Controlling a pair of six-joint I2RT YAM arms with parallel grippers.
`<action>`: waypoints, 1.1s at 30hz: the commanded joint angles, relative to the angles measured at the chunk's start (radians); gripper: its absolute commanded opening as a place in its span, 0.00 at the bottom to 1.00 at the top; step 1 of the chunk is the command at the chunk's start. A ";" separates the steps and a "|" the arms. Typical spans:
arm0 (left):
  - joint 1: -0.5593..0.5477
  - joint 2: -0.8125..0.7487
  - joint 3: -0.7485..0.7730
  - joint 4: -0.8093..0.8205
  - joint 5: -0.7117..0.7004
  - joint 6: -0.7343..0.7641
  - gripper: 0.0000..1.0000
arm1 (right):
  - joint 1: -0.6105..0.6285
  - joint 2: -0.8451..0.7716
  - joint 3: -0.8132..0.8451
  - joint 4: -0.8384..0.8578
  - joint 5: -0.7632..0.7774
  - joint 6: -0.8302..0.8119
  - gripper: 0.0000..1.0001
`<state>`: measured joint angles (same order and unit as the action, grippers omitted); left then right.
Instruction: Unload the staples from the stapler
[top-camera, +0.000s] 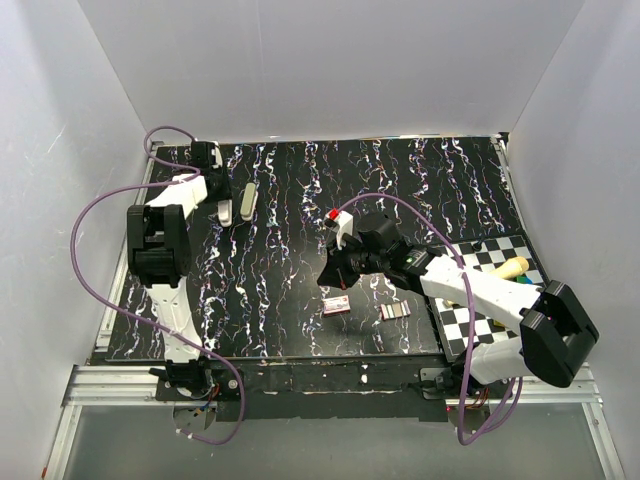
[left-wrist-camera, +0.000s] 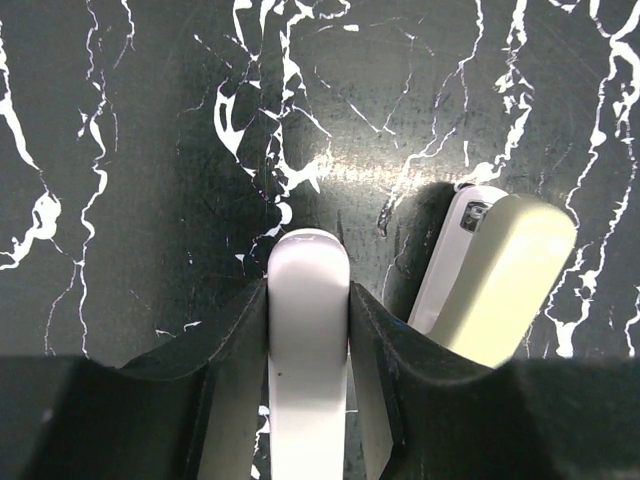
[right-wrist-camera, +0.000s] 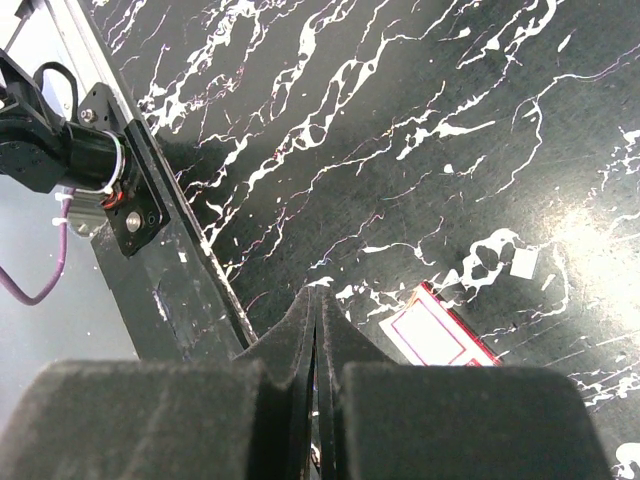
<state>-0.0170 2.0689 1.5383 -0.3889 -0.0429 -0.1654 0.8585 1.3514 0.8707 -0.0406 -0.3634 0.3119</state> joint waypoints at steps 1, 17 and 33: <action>0.002 -0.001 0.036 0.018 -0.035 -0.014 0.36 | 0.005 0.011 0.002 0.056 -0.016 -0.002 0.01; 0.000 -0.170 0.010 0.002 0.011 -0.017 0.51 | 0.005 -0.011 -0.001 0.054 -0.014 0.009 0.01; -0.125 -0.322 -0.112 -0.054 0.161 -0.155 0.48 | 0.005 -0.051 -0.029 0.056 -0.005 0.023 0.01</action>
<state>-0.0811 1.7390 1.4292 -0.3988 0.0834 -0.2787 0.8589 1.3273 0.8631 -0.0238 -0.3672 0.3199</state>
